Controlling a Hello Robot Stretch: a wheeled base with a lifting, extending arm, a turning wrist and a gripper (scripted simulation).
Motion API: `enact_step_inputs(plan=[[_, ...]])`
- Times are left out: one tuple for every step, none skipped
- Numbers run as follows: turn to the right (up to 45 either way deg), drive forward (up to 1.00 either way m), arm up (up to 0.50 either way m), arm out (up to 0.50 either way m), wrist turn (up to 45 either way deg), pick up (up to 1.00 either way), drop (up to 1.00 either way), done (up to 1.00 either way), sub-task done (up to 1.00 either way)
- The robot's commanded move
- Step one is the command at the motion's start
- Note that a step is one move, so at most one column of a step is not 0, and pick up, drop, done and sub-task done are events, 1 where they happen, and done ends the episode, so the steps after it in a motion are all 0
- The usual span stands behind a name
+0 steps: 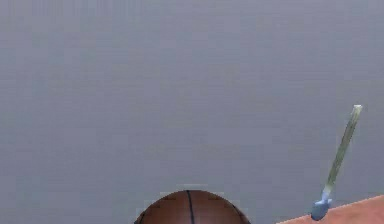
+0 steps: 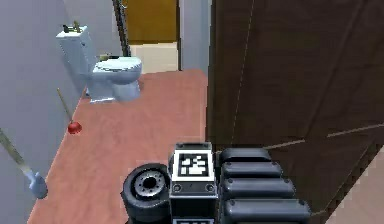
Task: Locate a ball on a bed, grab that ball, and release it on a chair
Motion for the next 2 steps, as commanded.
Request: enact_step_inputs(plan=[[33.0,0.0,0.0,0.0,0.0,0.0,0.0,0.0,0.0],[0.0,0.4,0.0,0.0,0.0,0.0,0.0,0.0,0.0]])
